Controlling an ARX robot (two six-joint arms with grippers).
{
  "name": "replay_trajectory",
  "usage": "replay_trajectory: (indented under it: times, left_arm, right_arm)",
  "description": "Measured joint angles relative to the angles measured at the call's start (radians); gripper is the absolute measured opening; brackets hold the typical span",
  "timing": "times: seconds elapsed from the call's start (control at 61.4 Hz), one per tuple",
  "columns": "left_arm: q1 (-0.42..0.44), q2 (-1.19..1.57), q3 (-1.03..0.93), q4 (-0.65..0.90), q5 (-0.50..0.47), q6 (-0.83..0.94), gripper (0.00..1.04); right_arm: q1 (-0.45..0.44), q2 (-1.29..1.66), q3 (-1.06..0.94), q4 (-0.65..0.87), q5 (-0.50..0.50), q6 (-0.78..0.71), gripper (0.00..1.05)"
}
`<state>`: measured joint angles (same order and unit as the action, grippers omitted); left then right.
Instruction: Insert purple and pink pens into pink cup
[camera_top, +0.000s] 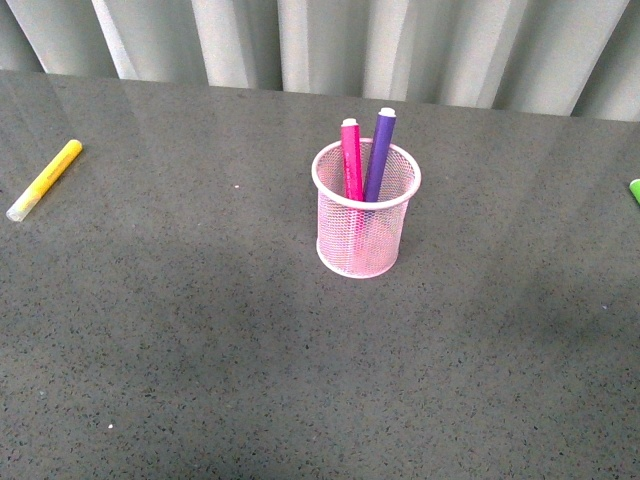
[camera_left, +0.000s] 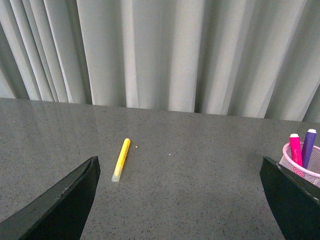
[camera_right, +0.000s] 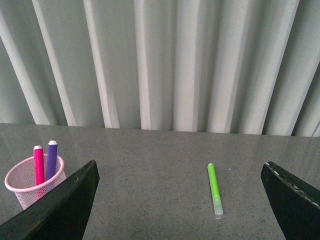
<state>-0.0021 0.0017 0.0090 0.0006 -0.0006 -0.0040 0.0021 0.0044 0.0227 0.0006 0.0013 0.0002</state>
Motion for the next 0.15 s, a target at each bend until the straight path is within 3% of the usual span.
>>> replay_trajectory:
  times: [0.147]
  left_arm:
    - [0.000,0.000,0.000,0.000,0.000,0.000,0.98]
  right_arm:
    - [0.000,0.000,0.000,0.000,0.000,0.000,0.98]
